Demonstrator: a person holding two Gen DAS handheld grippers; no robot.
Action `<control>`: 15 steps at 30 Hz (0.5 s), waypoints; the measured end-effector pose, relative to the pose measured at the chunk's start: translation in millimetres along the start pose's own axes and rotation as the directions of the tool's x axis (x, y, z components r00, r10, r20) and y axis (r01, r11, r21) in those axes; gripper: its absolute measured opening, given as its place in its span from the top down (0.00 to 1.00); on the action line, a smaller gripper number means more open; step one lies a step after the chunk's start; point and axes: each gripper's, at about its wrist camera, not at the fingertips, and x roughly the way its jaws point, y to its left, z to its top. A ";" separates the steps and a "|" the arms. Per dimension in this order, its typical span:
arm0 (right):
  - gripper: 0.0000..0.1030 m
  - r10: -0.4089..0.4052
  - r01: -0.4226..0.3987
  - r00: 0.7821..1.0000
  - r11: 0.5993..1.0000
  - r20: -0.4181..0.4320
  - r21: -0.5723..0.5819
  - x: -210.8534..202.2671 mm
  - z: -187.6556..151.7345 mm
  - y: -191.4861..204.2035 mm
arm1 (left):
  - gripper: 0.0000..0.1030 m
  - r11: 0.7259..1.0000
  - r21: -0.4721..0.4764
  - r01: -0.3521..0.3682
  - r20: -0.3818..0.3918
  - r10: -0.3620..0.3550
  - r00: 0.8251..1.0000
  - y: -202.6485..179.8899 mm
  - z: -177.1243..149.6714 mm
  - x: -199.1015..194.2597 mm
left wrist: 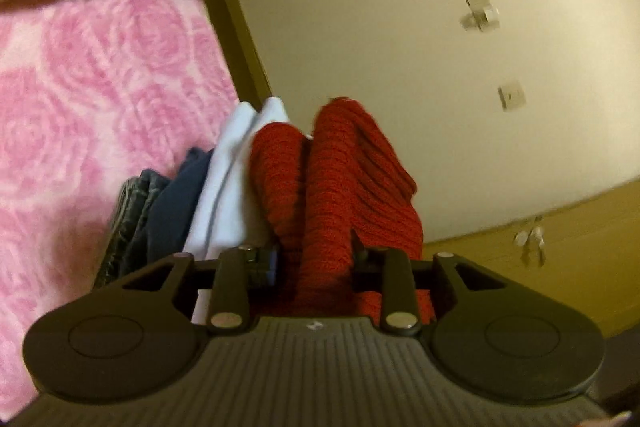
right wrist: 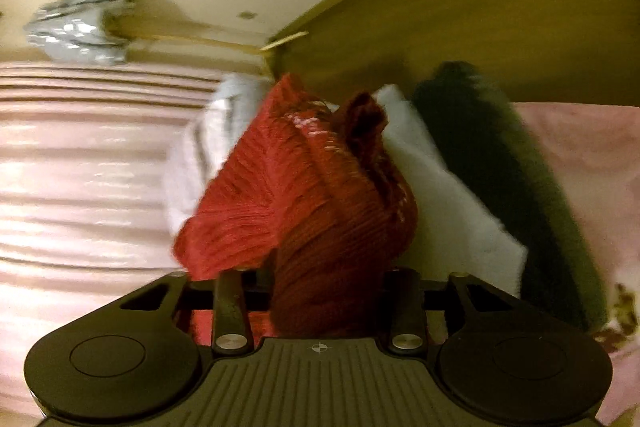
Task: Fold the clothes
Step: 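Lift the red sweater and carry it to the folded clothes stack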
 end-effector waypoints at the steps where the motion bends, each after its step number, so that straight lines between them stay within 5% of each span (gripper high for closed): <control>1: 0.45 -0.007 0.007 1.000 1.000 0.007 0.000 -1.1 -1.7 -0.3 | 0.72 1.000 -0.006 -0.003 0.006 0.003 1.000 0.9 -0.4 -1.4; 5: 0.33 -0.054 0.056 0.998 0.996 0.024 -0.071 -12.3 -6.5 10.8 | 0.69 0.999 0.016 -0.051 0.038 0.050 0.998 -7.3 -0.9 -15.7; 10: 0.33 -0.140 0.158 0.983 0.974 0.121 -0.162 -50.7 -17.4 23.0 | 0.69 0.983 0.093 -0.157 0.092 0.148 0.985 -31.6 -0.6 -43.8; 15: 0.33 -0.208 0.305 0.927 0.903 0.311 -0.304 -97.2 -47.4 48.7 | 0.71 0.911 0.276 -0.306 0.173 0.266 0.948 -85.2 -26.0 -79.9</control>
